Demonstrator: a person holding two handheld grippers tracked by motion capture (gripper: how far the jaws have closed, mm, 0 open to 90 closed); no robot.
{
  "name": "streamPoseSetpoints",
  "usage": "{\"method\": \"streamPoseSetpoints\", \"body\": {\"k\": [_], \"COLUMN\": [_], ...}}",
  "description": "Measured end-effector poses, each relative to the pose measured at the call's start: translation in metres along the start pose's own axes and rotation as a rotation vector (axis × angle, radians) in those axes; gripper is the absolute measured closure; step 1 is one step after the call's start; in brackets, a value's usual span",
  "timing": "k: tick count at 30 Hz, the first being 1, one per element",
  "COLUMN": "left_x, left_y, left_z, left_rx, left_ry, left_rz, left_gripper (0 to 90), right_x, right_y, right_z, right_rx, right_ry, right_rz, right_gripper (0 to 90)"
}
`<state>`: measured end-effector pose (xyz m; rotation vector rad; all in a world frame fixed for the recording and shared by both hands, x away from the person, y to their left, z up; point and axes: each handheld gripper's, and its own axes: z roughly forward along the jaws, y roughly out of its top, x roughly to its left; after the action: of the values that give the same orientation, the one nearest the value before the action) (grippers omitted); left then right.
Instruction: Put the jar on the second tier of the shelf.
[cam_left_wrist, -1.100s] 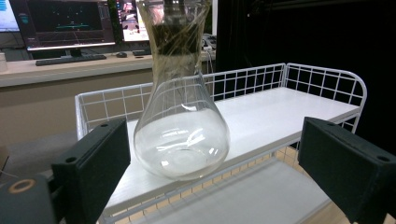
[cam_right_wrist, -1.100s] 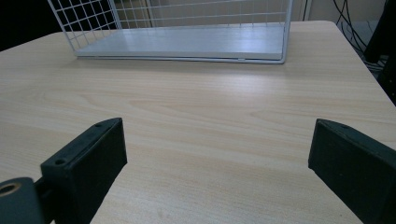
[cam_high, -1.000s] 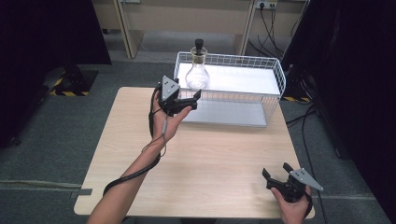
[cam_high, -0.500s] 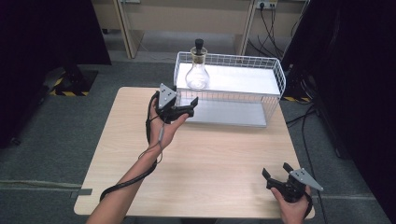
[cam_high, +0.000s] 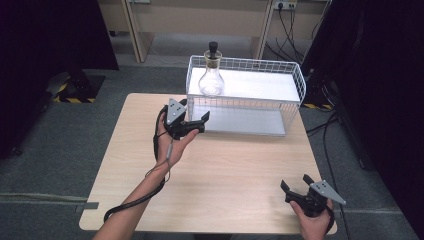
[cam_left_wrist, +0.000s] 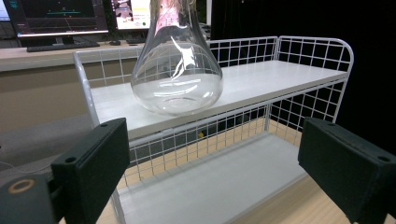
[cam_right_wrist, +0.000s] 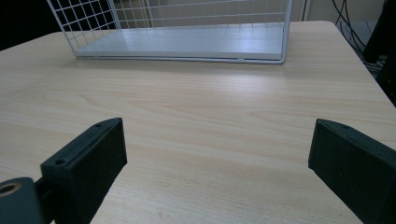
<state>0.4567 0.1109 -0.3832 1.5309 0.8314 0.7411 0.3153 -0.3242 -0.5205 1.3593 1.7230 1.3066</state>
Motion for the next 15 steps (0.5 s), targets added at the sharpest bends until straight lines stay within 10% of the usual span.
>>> {"method": "streamPoseSetpoints", "body": {"k": [15], "left_x": [0.000], "left_y": [-0.017], "left_z": [-0.013], "left_rx": [0.015], "left_ry": [-0.017], "left_rz": [-0.003], "left_gripper": [8.9], "right_x": [0.000], "right_y": [0.000], "right_z": [0.000], "right_rx": [0.000], "right_ry": [0.001], "right_rz": [0.000], "right_gripper": [4.6]}}
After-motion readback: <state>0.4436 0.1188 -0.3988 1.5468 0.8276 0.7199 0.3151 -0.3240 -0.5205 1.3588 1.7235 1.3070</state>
